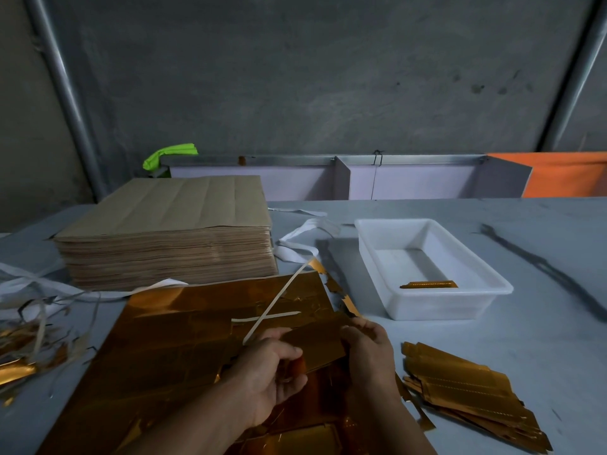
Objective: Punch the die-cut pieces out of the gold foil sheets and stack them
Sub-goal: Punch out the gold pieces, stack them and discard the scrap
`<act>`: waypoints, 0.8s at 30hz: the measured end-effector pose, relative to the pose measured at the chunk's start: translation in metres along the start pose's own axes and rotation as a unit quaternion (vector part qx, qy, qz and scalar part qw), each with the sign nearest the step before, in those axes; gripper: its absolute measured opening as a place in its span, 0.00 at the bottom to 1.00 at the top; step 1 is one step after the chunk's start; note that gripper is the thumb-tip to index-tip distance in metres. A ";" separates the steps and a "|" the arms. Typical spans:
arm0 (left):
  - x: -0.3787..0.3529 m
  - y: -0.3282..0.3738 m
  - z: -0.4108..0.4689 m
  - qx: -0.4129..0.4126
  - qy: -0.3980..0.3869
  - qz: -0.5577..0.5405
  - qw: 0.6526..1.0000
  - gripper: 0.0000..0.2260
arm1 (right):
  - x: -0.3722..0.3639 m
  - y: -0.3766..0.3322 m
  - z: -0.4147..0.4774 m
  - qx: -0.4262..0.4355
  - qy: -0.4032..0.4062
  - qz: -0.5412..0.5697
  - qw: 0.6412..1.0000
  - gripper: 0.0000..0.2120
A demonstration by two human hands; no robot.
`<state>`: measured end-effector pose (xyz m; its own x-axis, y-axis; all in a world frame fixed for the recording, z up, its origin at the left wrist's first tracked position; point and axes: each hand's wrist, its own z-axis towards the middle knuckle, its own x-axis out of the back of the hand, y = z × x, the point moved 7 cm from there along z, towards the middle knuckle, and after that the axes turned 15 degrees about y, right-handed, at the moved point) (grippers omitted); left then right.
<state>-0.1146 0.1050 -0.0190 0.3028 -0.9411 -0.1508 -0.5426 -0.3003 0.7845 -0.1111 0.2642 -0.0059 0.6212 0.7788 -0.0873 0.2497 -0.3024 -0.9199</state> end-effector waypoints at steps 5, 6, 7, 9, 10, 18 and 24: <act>-0.001 0.002 -0.001 -0.018 -0.013 0.031 0.999 0.19 | 0.002 -0.002 -0.001 0.000 0.016 -0.005 1.000 0.09; -0.001 0.002 0.000 -0.020 -0.009 0.031 0.999 0.19 | 0.002 -0.002 -0.001 -0.001 0.017 -0.004 1.000 0.09; 0.000 0.002 0.001 -0.023 -0.004 0.028 0.999 0.20 | 0.002 -0.002 -0.003 -0.001 0.017 0.001 1.000 0.08; 0.001 0.003 0.002 -0.032 0.012 0.019 0.999 0.21 | 0.000 -0.001 -0.004 -0.012 0.012 0.003 1.000 0.06; 0.002 0.004 0.003 -0.038 0.020 0.013 0.999 0.21 | -0.002 0.002 -0.005 -0.030 0.008 0.003 1.000 0.08; 0.003 0.020 0.006 -0.097 0.059 -0.015 0.993 0.24 | 0.001 0.015 0.003 -0.084 0.018 0.077 0.993 0.12; -0.007 0.037 0.002 -0.158 0.074 -0.013 0.985 0.24 | -0.004 0.016 0.003 0.081 -0.018 -0.147 0.986 0.15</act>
<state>-0.1384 0.1007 0.0099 0.4375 -0.8934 -0.1018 -0.2689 -0.2380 0.9333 -0.1119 0.2583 -0.0214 0.5119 0.8397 0.1812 0.2921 0.0282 -0.9560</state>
